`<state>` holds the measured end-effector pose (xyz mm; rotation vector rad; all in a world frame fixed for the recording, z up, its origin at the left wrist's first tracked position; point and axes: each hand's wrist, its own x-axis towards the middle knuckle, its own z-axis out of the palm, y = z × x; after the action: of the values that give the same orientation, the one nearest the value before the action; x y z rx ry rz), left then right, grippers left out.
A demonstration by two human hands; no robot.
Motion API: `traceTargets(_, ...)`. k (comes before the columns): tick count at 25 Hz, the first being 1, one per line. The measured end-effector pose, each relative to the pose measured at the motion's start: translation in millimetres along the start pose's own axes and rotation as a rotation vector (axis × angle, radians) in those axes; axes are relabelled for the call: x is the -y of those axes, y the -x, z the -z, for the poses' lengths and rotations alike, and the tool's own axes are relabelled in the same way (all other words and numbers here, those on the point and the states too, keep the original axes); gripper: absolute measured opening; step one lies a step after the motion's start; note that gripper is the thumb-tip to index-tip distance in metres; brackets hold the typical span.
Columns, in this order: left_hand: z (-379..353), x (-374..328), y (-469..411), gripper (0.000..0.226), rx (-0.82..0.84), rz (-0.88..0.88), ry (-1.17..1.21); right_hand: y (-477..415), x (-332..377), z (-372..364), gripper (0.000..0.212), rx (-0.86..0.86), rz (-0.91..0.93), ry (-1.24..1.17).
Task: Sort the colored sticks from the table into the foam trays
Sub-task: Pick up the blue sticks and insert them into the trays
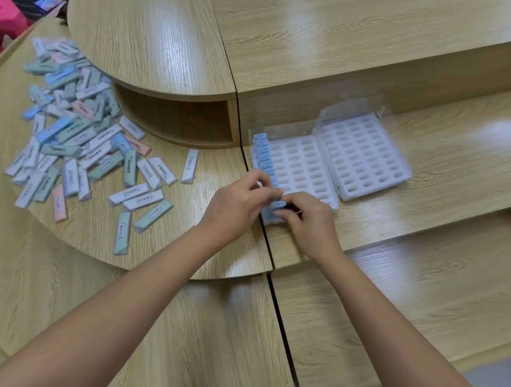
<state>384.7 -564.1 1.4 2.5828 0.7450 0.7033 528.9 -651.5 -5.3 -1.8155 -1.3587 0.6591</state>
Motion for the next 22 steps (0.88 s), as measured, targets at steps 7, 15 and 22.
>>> traceTargets(7,21.6,-0.6,9.5,0.034,0.06,0.148,0.091,-1.5,4.9,-4.2,0.019,0.011,-0.078,0.135)
traceTargets(15,92.9,16.9,132.7,0.015,0.075,0.575,0.223,48.7,42.1,-22.3,0.009,0.085,-0.111,0.154)
traceTargets(22,167.0,55.3,308.5,0.018,0.1,0.886,0.188,79.9,154.4,-173.3,0.015,0.64,0.113,0.32)
